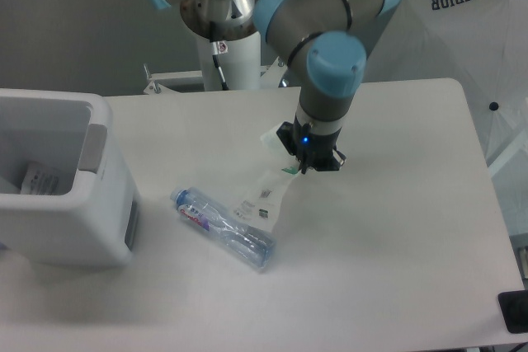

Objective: Place the trash in the trash can
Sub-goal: 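Lift the paper and carry it over the white trash bin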

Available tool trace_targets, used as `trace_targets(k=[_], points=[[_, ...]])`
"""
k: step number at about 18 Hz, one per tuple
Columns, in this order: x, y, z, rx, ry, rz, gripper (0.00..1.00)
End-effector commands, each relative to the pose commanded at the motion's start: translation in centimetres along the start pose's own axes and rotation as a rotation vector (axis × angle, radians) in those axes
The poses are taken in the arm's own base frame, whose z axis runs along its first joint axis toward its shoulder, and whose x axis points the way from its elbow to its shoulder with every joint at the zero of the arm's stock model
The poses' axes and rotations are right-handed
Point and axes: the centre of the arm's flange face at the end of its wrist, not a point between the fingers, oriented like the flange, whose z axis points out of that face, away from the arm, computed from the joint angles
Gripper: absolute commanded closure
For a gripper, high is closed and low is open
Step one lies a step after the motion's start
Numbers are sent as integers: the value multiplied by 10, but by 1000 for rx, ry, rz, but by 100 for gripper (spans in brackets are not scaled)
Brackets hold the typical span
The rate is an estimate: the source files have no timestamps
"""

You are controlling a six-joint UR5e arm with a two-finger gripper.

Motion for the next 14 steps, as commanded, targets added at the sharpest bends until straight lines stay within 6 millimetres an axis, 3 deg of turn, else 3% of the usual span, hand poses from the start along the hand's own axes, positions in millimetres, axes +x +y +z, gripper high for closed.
trace_targets(k=[4, 9, 14], points=[[32, -14, -61, 82, 14, -23, 100], [74, -32, -103, 228, 14, -52, 100], [129, -65, -149, 360, 13, -31, 100]])
